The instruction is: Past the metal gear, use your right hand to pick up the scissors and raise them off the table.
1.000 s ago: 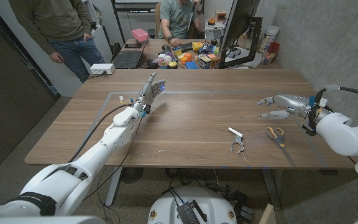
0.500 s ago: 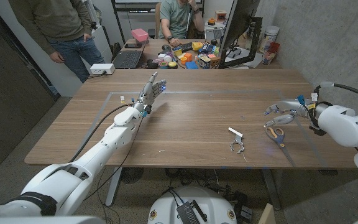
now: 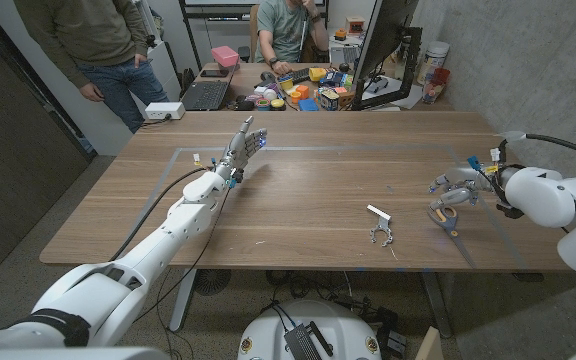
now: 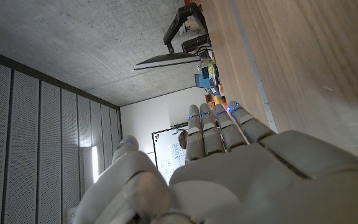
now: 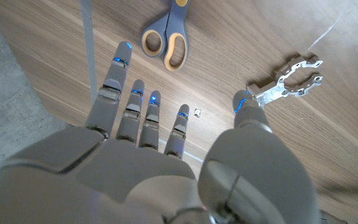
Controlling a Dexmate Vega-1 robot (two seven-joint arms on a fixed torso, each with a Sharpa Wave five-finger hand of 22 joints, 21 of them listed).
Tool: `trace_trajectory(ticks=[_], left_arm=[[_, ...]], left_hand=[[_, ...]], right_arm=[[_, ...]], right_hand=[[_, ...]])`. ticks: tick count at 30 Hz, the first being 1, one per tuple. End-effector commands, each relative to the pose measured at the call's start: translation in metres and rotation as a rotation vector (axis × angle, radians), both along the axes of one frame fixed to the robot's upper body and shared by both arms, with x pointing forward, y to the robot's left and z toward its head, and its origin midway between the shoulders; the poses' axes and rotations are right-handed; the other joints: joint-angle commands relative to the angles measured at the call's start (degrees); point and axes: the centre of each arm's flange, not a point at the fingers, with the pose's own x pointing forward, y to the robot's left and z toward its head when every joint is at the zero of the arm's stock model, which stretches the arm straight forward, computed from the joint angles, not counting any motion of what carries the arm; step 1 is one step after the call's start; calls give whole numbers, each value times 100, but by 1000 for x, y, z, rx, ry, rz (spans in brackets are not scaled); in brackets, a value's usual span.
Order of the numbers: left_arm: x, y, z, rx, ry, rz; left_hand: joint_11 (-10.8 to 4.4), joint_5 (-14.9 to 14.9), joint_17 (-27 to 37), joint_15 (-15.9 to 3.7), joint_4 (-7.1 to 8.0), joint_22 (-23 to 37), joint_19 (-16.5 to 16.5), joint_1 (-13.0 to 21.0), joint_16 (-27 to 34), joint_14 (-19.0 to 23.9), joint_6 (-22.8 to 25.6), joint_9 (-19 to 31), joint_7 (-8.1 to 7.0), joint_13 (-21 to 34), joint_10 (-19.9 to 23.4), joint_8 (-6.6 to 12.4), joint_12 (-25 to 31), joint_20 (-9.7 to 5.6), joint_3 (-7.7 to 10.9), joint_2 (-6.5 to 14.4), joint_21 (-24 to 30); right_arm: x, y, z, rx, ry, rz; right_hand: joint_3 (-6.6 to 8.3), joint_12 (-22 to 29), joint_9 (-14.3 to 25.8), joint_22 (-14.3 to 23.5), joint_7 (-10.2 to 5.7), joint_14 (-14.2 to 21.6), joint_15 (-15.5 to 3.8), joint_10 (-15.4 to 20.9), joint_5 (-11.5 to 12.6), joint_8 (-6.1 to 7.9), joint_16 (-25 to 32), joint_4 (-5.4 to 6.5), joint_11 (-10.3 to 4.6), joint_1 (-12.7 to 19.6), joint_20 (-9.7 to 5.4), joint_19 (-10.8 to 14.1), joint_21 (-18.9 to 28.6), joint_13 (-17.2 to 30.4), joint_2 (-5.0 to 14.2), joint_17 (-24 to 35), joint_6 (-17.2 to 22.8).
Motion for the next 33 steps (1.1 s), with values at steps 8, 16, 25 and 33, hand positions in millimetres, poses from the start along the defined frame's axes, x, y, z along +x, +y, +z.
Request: trace_trajectory(ticks=[8, 16, 25, 33], left_arm=[[-2, -6, 1, 15, 5, 6], [-4, -6, -4, 14, 16, 15], [-3, -6, -2, 20, 17, 15], [0, -12, 1, 37, 22, 2]], left_hand=[[35, 19, 19, 26, -13, 20, -18, 22, 27, -2, 44, 24, 12, 23, -3, 21, 33, -78, -59, 35, 17], [21, 19, 19, 30, -14, 20, -20, 23, 27, -5, 46, 24, 17, 23, 2, 19, 36, -75, -64, 40, 18], [10, 19, 19, 27, -14, 20, -22, 23, 29, 0, 50, 24, 18, 23, 3, 18, 37, -72, -68, 43, 19], [13, 19, 20, 24, -15, 21, -24, 24, 28, -5, 55, 24, 11, 23, -1, 17, 37, -71, -73, 47, 21]], right_arm=[[23, -19, -12, 6, 53, -40], [24, -19, -20, 36, 74, -54], [21, -20, -32, 82, 50, -65], [21, -12, -40, 30, -20, -74]], right_hand=[[-91, -86, 35, 0, 121, -36, -60, -214, 175, 114, -35, -8, -393, 60, -22, -31, -120, 50, -15, 15, 282], [-90, -118, 36, 4, 111, -246, 30, -414, 237, 46, -84, -24, -380, 157, -16, -41, -196, 106, 33, 20, 145], [-122, -19, 34, 6, 59, -236, 55, -190, 264, 14, -55, -16, -305, 165, -13, -63, -243, 110, 24, 21, 58], [-144, -118, 28, 10, 25, -263, -11, -459, 298, -35, -54, 0, -307, 188, -13, -101, -294, 106, 55, 23, -172]])
